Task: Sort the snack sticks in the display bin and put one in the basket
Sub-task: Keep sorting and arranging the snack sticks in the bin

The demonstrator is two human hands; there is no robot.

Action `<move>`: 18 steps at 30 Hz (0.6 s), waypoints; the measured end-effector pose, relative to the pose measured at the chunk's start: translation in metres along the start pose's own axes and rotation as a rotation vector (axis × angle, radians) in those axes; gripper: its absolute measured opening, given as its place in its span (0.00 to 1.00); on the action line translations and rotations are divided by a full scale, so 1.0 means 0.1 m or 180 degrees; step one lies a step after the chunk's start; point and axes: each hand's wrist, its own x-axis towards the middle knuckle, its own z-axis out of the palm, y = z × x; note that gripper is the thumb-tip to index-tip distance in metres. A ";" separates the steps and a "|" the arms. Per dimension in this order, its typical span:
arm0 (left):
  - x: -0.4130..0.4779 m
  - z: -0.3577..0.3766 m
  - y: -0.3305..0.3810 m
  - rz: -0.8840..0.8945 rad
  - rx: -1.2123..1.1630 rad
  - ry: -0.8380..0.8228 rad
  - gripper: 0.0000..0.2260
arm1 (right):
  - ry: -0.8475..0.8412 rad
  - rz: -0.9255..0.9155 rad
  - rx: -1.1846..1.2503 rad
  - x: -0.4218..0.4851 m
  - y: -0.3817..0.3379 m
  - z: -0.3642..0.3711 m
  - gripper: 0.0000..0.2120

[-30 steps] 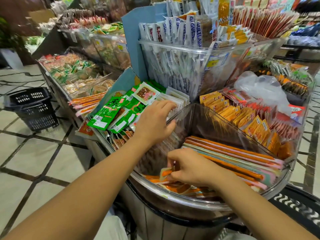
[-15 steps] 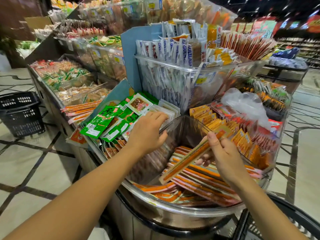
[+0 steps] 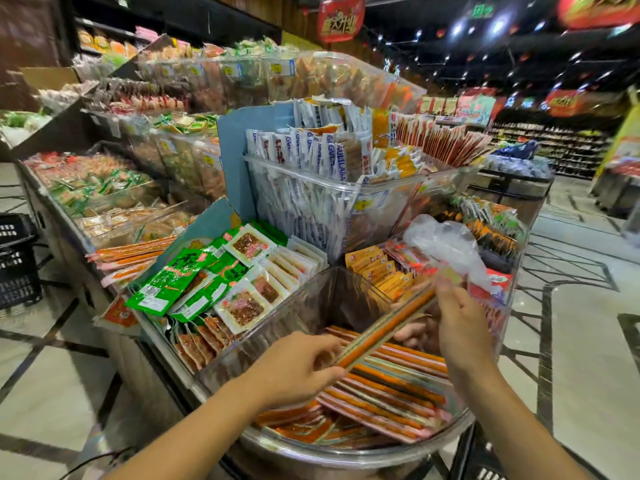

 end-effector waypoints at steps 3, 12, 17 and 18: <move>-0.01 0.00 -0.05 -0.0158 -0.0127 -0.0070 0.11 | 0.0070 -0.0054 -0.0162 0.01 0.03 -0.06 0.22; 0.01 0.04 -0.11 -0.0258 -0.0164 -0.0191 0.06 | 0.0083 -0.0094 -0.0283 -0.01 0.16 -0.02 0.16; 0.01 0.04 -0.08 -0.0186 -0.0469 -0.0059 0.05 | -0.0370 -0.0087 -0.1477 -0.14 0.37 0.13 0.07; 0.01 0.03 -0.08 -0.0173 -0.0520 -0.0049 0.04 | -0.0502 -0.0084 -0.1663 -0.15 0.44 0.15 0.07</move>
